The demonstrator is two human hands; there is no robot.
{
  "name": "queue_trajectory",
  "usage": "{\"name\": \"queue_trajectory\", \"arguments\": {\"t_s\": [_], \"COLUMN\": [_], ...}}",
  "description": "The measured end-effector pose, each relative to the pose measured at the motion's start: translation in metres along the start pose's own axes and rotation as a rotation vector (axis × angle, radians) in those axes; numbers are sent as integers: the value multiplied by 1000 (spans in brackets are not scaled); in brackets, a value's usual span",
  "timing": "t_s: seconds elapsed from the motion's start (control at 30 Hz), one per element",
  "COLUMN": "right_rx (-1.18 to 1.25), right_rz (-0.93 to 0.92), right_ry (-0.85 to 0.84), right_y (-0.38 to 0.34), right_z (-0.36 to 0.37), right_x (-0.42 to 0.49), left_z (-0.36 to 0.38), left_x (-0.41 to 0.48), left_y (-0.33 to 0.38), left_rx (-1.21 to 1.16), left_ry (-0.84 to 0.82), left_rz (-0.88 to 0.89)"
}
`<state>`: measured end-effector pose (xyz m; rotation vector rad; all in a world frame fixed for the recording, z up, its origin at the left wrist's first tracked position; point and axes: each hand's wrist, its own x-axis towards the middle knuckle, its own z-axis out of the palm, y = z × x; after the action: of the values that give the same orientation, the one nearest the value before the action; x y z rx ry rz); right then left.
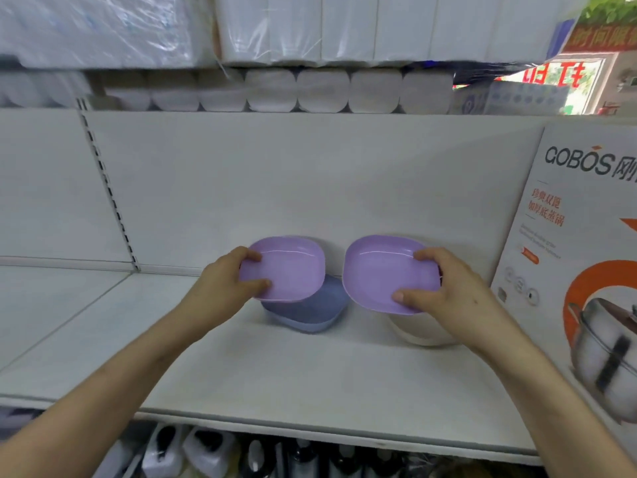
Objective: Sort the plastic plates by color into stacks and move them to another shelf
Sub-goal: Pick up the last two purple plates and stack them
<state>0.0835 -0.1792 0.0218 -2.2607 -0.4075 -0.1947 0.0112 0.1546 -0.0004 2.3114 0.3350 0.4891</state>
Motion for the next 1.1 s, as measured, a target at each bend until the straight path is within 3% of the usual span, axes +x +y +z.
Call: {"name": "queue_trajectory", "arguments": {"t_s": [0.43,0.8,1.1], "right_rx": [40,129,249], "right_rz": [-220,-566,-726], "right_ry": [-247,-441,-696], "right_y": [-117,-352,-523], "right_z": [135,344,518], "right_x": [-19,-88,-165], "left_z": [-126,-359,-518], "left_x": [-94,-216,-339], "left_y": [-97,-267,-377], "left_rx": [-9,172,227], "left_ry": [229,548,787], "left_rz": [-175,-330,-509]}}
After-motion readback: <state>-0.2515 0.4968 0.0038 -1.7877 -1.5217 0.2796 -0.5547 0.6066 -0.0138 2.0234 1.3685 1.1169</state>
